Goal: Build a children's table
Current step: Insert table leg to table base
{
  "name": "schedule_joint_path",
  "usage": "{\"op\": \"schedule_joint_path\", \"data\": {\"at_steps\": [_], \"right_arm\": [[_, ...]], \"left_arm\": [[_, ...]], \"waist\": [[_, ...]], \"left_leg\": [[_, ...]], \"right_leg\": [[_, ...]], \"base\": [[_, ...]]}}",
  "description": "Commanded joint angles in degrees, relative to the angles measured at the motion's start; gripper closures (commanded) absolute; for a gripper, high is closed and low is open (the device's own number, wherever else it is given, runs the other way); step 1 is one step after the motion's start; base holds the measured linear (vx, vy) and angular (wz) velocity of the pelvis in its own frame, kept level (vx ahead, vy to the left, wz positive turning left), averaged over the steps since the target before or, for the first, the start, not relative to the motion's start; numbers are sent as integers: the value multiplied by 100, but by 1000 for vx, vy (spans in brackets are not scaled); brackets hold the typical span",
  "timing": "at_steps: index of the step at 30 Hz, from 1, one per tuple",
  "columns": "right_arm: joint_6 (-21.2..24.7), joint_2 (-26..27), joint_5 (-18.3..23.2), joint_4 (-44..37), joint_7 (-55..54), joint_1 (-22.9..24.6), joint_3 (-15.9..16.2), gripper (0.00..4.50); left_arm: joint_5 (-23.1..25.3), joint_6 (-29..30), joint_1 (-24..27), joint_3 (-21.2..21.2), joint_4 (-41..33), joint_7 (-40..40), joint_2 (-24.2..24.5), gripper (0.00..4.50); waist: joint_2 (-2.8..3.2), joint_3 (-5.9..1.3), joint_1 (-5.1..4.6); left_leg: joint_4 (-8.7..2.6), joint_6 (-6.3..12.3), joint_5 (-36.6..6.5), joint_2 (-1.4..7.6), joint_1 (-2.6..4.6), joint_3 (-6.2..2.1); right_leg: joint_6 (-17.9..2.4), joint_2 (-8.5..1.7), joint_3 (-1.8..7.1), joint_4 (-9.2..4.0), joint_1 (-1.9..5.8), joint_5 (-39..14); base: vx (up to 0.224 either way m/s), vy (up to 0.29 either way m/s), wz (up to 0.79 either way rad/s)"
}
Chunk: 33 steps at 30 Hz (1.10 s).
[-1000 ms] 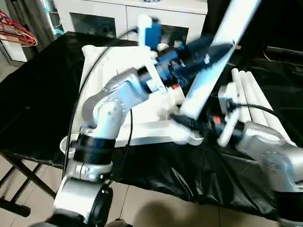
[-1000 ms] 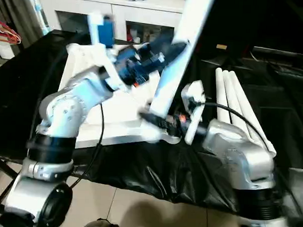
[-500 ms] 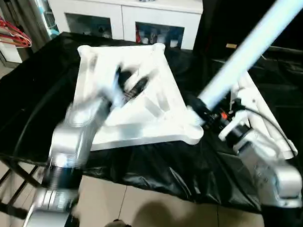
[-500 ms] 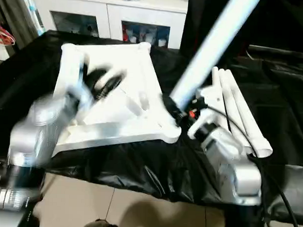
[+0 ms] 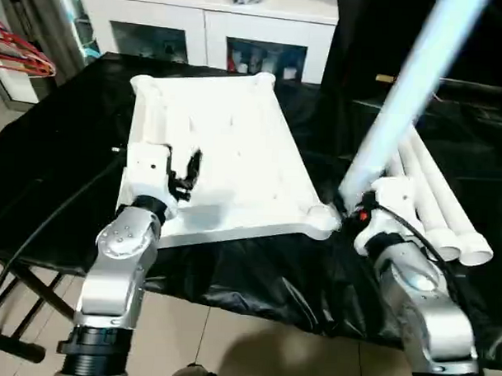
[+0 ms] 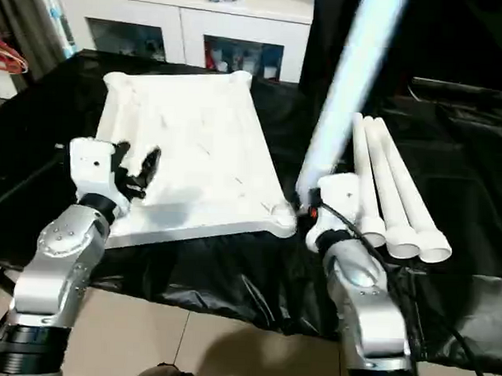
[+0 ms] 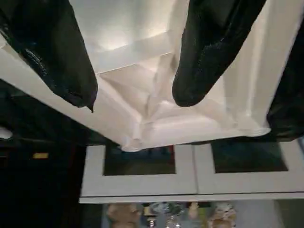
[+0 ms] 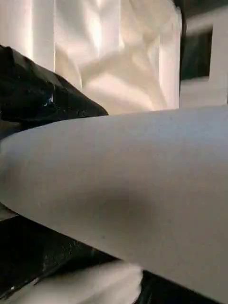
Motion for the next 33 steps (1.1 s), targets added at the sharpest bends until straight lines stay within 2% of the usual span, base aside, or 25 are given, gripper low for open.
{"op": "schedule_joint_path", "data": {"at_steps": [1, 3, 4, 6, 7, 8, 9, 10, 11, 12, 13, 14, 15, 18, 20, 22, 24, 25, 26, 27, 28, 29, 30, 32, 33], "right_arm": [[57, 8, 177, -59, -80, -25, -267, 256], [80, 22, 208, -38, -101, -12, -336, 256], [97, 4, 173, -20, -105, -11, -338, 256], [188, -86, 233, -51, 127, 19, -252, 256], [204, -106, 221, -58, 168, 30, -211, 256], [226, -135, 197, -65, 222, 47, -150, 256], [279, -142, 178, -74, 235, 71, -104, 256], [301, -141, 175, -76, 230, 76, -99, 256], [364, -115, 219, -76, 223, 74, -116, 256], [455, -102, 302, -57, 249, 45, -122, 256], [447, -122, 270, -27, 262, 14, -82, 256], [439, -141, 243, -11, 269, -6, -58, 256], [445, -139, 338, -27, 409, -30, -16, 256], [334, -242, 140, -3, 585, -58, 245, 256], [290, -299, -4, 50, 590, -67, 346, 256], [264, -371, -63, 78, 721, -64, 459, 256], [317, -387, -11, 54, 802, -60, 463, 256], [321, -387, -2, 50, 807, -59, 457, 256], [360, -337, 76, 52, 796, -62, 396, 256], [385, -285, 150, 62, 775, -64, 331, 256], [381, -256, 189, 77, 758, -61, 298, 256], [325, -265, 152, 125, 715, -47, 294, 256], [315, -262, 167, 120, 716, -35, 279, 256], [317, -276, 175, 60, 746, -7, 272, 256], [339, -292, 176, 22, 793, 15, 291, 256]], "left_arm": [[67, -38, -10, -90, -11, 57, -29, 153], [137, -72, -7, -118, 10, 87, -32, 153], [166, -80, -20, -148, 22, 87, -26, 153], [228, -70, -46, -212, 10, 90, 7, 153], [212, -78, -45, -197, 16, 88, 8, 153], [185, -92, -42, -172, 28, 85, 10, 153], [149, -32, -49, -98, 74, 118, 6, 153], [143, -24, -55, -75, 91, 131, 5, 153], [106, -30, -71, -18, 112, 145, -2, 153], [106, 32, -106, 19, 128, 162, 27, 153], [121, 42, -115, -3, 115, 134, 55, 153], [135, 51, -122, -23, 105, 120, 69, 153], [82, 40, -94, -67, 2, -16, 84, 153], [-126, 35, -2, -89, -105, -324, 160, 153], [-130, 21, 22, -83, -83, -345, 185, 153], [-125, 17, 30, -70, -48, -317, 184, 153], [-127, 96, -4, -126, -96, -328, 186, 153], [-136, 117, -7, -147, -119, -351, 189, 153], [-157, 162, -4, -189, -171, -432, 208, 153], [-172, 166, 8, -221, -205, -503, 227, 153], [-182, 163, 29, -234, -211, -547, 242, 153], [-144, 104, 108, -261, -171, -594, 292, 153], [-164, 133, 126, -259, -172, -596, 283, 153], [-201, 193, 135, -300, -224, -644, 287, 153], [-242, 250, 147, -343, -273, -716, 305, 153]], "waist": [[79, -402, -156], [152, -400, -251], [141, -402, -288], [62, -412, -359], [-48, -423, -400], [-130, -429, -367], [-319, -461, -114], [-290, -402, -61], [-275, -397, -48], [-228, -390, -55], [-87, -463, -27], [-73, -443, -82], [-61, -444, -73], [-58, -390, -15], [-51, -345, 2], [-11, -229, -19], [63, -121, -103], [126, -120, -91], [113, -163, -41], [95, -128, 51], [-182, -224, -10], [-215, -148, 125], [-313, -253, 289], [-249, -301, 389], [-175, -343, 401]], "left_leg": [[-824, -1042, -2509, 1118, 367, -764], [-1041, -856, -2392, 1443, 373, -943], [-1090, -530, -2276, 1481, 380, -945], [-1002, 94, -2012, 1245, 332, -885], [-795, 457, -1949, 895, 219, -679], [-473, 567, -1817, 474, 61, -398], [395, 646, -1046, -25, -121, -170], [406, 476, -370, 18, -291, -275], [312, 393, -191, 16, -290, -304], [54, 347, -52, 101, -229, -371], [-125, 452, -22, 310, -116, -467], [-208, 467, -99, 417, -124, -538], [-323, 390, -662, 626, 87, -582], [-397, 157, -1170, 645, 168, -495], [-462, -87, -1704, 662, 256, -478], [-551, -426, -3149, 713, 580, -526], [-623, -587, -4411, 776, 890, -589], [-1135, -675, -5268, 1060, 629, -676], [-1319, -660, -5513, 1125, 512, -679], [-1417, -548, -5811, 1061, 566, -539], [-925, -419, -5066, 739, 973, -393], [-36, -198, -2740, 347, 486, -226], [421, 111, -1001, 341, 0, -398], [385, 127, -533, 307, -154, -477], [107, 180, -94, 282, -147, -449]], "right_leg": [[-355, -348, 308, -286, 72, -620], [-117, -259, 225, 60, 1, -395], [-10, -238, 249, 240, -79, -393], [-364, -300, 354, 167, -68, -167], [-1143, -375, 391, -150, 13, -5], [-1596, -465, 431, -443, 123, -84], [-1717, -830, 662, -742, 393, -823], [-1258, -861, 681, -683, 436, -1113], [-937, -769, 636, -661, 419, -1132], [-392, -619, 534, -639, 383, -1273], [-21, -519, 468, -591, 309, -1175], [48, -461, 426, -519, 299, -1104], [36, -445, 347, -586, 192, -1541], [-299, -515, 345, -653, 145, -2038], [-299, -522, 326, -686, 154, -2760], [-98, -491, 197, -848, 136, -3897], [-17, -336, -89, -942, 118, -4096], [-117, -168, -96, -125, 484, -3012], [-157, -121, -51, 427, 642, -2017], [-203, -104, 41, 592, 502, -1409], [-308, -371, 431, -151, 250, -2663], [-356, -1066, 812, -920, 574, -5033], [-296, -1273, 1096, -956, 963, -5438], [-488, -1050, 973, -823, 1008, -4580], [-793, -673, 692, -726, 1027, -3367]], "base": [[0, 0, 0], [4, -29, 3], [13, -97, 9], [8, -122, 7], [-15, -180, -1], [-15, -180, -1], [-16, -179, -1], [-8, -177, -2], [-8, -177, -2], [-21, -147, -2], [-39, -95, 1], [-39, -95, 1], [-36, -59, 4], [0, 0, 0], [0, 0, 0], [0, 0, 0], [0, 0, 0], [0, 0, 0], [0, 0, 0], [0, 0, 0], [77, -90, 6], [77, -90, 6], [143, -81, -11], [102, -25, -7], [110, -15, 13]]}}
